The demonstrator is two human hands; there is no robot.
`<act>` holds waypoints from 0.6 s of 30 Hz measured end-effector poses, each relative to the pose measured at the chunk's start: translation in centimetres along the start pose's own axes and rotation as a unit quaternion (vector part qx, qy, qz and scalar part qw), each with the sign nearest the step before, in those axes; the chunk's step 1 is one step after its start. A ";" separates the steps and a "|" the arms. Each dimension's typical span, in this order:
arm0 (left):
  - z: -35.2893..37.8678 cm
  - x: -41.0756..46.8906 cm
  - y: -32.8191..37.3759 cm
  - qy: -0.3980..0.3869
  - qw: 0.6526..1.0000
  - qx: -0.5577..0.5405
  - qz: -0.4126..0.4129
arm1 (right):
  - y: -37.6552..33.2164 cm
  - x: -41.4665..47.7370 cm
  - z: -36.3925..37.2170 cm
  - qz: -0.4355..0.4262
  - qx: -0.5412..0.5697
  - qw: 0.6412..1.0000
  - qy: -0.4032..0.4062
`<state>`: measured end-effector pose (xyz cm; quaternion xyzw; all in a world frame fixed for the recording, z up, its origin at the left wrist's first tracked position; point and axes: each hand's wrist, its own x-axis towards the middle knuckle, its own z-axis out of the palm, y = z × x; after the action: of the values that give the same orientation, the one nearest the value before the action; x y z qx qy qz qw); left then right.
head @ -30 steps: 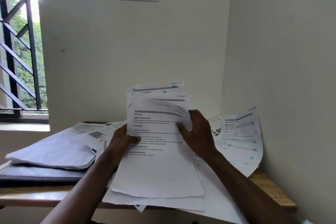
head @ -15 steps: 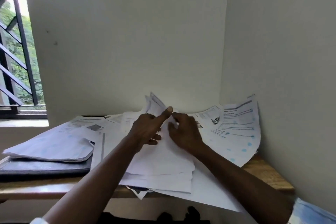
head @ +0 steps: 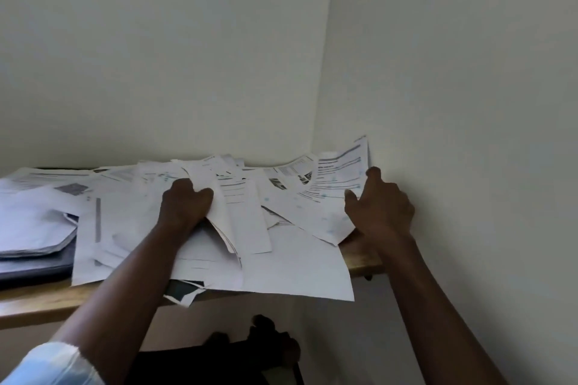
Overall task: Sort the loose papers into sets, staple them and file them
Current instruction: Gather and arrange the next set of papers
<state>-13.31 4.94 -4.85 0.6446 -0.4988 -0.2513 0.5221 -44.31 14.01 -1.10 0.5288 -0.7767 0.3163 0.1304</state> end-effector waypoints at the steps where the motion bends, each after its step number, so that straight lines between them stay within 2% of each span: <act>1: 0.1 0.0 -0.1 0.003 1.000 0.009 0.010 | 0.0 0.6 0.4 -0.003 -0.042 0.999 -0.001; 3: 0.0 -0.3 0.1 -0.004 1.000 -0.018 0.009 | -0.2 1.9 1.2 -0.012 -0.101 0.995 -0.016; 5: -0.6 -0.2 0.1 -0.020 0.998 -0.062 -0.001 | -0.6 2.7 2.0 -0.012 -0.114 0.993 -0.017; 9: -0.2 3.6 -2.7 -0.023 0.980 -0.192 -0.044 | -1.6 3.5 1.8 -0.053 0.015 0.993 0.102; 14: -1.3 1.2 -0.5 -0.019 0.966 -0.250 -0.071 | -5.3 4.8 -4.0 -0.151 0.137 0.951 0.231; 16: -1.4 0.8 -0.3 -0.024 0.963 -0.257 -0.076 | -6.7 6.2 -6.7 -0.173 0.176 0.939 0.240; 18: -1.6 0.7 -0.2 -0.021 0.959 -0.270 -0.086 | -7.6 7.8 -8.8 -0.174 0.220 0.938 0.202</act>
<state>-11.64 4.92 -4.34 0.5143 -0.3661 -0.4343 0.6425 -41.78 11.94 12.54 0.5957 -0.5409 0.5524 0.2180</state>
